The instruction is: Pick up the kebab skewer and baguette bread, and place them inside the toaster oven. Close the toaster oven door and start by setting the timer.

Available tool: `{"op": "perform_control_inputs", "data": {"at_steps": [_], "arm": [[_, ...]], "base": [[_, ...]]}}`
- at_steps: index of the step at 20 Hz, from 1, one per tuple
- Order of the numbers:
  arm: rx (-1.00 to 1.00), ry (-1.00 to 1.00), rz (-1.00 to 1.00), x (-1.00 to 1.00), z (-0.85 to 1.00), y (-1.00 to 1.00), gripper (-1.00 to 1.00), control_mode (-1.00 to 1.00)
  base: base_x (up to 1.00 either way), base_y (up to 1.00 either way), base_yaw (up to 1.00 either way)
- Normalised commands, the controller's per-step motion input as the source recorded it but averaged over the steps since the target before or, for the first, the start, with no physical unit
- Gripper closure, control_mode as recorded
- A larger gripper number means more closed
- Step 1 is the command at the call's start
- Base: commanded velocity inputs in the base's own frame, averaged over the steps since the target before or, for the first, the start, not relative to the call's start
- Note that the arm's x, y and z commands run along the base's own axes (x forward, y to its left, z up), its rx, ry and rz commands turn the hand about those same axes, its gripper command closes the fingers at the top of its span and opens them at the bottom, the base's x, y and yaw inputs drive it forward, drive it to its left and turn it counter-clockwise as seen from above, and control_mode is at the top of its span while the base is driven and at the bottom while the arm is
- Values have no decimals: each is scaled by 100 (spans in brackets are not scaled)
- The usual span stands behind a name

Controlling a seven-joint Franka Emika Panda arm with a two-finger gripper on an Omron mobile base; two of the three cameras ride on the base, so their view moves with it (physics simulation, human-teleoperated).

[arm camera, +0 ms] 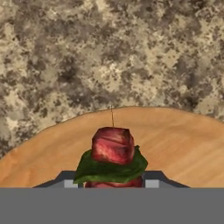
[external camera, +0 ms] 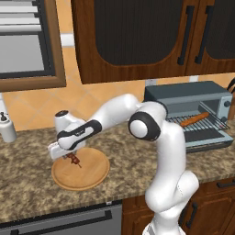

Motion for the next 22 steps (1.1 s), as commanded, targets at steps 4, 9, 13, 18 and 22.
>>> {"op": "perform_control_inputs", "data": {"at_steps": [4,9,13,18,22], "arm": [[0,0,-19,-8,38,-31,100,-100],[2,0,-22,-28,62,-60,100,-100],[2,0,-28,-44,21,-80,100,-100],[3,0,-31,-27,6,-78,100,-100],[9,0,-26,-15,0,-86,100,-100]], "base": [[0,0,0],[0,0,0],[0,0,0],[0,0,0],[0,0,0]]}}
